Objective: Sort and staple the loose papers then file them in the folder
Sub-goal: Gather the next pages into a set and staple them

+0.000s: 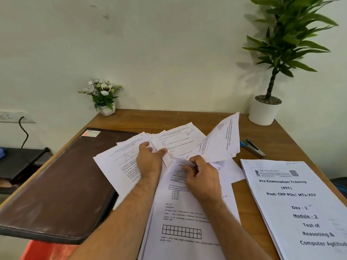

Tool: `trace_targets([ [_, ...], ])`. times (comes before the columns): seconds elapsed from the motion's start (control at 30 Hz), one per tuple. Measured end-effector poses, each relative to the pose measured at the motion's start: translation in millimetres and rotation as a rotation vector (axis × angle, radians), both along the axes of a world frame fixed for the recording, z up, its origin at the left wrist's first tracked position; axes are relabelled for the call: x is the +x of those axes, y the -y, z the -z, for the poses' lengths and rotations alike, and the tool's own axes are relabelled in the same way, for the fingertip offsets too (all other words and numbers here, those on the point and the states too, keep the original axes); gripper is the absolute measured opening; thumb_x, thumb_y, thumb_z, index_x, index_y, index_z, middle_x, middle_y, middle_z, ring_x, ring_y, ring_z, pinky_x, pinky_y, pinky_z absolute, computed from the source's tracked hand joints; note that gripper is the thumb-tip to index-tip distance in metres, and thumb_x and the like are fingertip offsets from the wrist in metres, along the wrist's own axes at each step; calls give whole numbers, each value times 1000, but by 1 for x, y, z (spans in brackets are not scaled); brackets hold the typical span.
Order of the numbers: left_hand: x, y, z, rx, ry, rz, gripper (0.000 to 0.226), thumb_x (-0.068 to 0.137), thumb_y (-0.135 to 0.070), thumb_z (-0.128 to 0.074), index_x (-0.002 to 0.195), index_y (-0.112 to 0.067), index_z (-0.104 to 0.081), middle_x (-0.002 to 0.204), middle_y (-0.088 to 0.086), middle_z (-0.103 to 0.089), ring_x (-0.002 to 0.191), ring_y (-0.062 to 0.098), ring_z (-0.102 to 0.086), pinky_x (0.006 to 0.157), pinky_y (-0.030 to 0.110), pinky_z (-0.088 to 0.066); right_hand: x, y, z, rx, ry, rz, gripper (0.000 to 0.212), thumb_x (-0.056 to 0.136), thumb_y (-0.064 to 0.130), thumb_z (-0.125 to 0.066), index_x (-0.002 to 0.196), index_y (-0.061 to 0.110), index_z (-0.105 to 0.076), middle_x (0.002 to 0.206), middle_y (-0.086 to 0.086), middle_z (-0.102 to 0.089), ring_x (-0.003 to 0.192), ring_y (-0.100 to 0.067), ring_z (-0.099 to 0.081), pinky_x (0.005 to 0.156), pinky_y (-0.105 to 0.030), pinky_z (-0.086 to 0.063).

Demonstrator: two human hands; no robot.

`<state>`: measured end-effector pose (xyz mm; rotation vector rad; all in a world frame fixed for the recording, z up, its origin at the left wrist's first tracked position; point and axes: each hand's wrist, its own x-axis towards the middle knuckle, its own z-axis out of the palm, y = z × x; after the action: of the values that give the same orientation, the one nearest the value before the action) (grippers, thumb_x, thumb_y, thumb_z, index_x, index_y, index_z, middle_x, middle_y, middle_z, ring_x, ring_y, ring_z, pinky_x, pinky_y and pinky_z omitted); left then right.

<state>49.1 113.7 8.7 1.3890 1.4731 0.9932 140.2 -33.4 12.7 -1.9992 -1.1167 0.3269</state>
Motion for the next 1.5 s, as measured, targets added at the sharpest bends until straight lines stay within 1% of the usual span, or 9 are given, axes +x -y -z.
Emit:
trace_targets([
  [0.13, 1, 2, 2, 54, -74, 49, 57, 86, -32, -80, 137, -20, -56, 119, 5, -73, 106, 24, -68, 95, 39, -51, 0, 0, 1, 5, 13, -8, 10, 99, 35, -58, 106, 32, -53, 114, 6, -68, 82, -4, -54, 62, -7, -35],
  [0.27, -1, 7, 7, 105, 99, 85, 52, 94, -24, -70, 143, -25, -52, 111, -2, -70, 89, 8, -66, 68, 25, -52, 1, -1, 2, 4, 22, -8, 8, 98, 34, -58, 102, 33, -50, 112, 5, -68, 80, -4, -55, 62, -10, -37],
  [0.4, -7, 7, 8, 73, 302, 55, 61, 95, -10, -61, 151, -22, -39, 125, 0, -65, 105, 15, -66, 82, 29, -57, 4, -1, 2, -12, 18, -3, 9, 98, 36, -58, 103, 35, -50, 111, 6, -68, 86, -6, -59, 70, -18, -45],
  [0.63, -20, 7, 12, 94, 383, 88, 51, 94, -7, -63, 138, -26, -44, 110, -4, -72, 98, 12, -72, 72, 27, -61, 0, -2, 2, -25, 29, -14, 10, 98, 37, -58, 104, 36, -50, 110, 9, -66, 83, -6, -59, 72, -20, -48],
  [0.73, -21, 7, 15, 65, 356, 86, 63, 95, -20, -70, 148, -23, -36, 117, -1, -71, 98, 14, -73, 79, 39, -64, -2, -1, 5, -31, 41, -22, 10, 98, 38, -57, 104, 37, -50, 109, 11, -66, 81, -5, -58, 71, -17, -47],
  [0.87, -19, 4, 17, 50, 347, 80, 79, 92, -15, -73, 155, -21, -25, 123, -2, -70, 107, 15, -70, 92, 50, -60, 0, -2, 4, -22, 60, -21, 8, 99, 37, -57, 104, 36, -51, 107, 11, -65, 82, -5, -59, 72, -19, -48],
  [1.17, -19, 11, 4, 94, 452, 160, 43, 97, -12, -60, 125, -44, -54, 113, -10, -72, 104, 15, -71, 86, 48, -62, 14, -19, -7, -69, 101, -12, 6, 99, 38, -55, 98, 33, -51, 98, 11, -63, 82, -9, -64, 73, -31, -61],
  [1.33, -33, 14, -19, 164, 509, 71, 15, 107, -30, -50, 111, -35, -63, 112, -6, -73, 107, 15, -69, 93, 40, -59, 22, -29, -33, -9, 105, -63, 18, 100, 27, -56, 117, 33, -51, 109, 9, -63, 97, -16, -66, 78, -36, -62],
  [1.5, -43, 18, -58, 336, 403, 61, 25, 108, -32, -47, 116, -20, -68, 108, -10, -71, 106, 10, -67, 97, 41, -56, 17, -26, -60, 27, 152, -146, 31, 100, 23, -55, 126, 37, -47, 114, 3, -67, 95, -16, -65, 75, -31, -58],
])
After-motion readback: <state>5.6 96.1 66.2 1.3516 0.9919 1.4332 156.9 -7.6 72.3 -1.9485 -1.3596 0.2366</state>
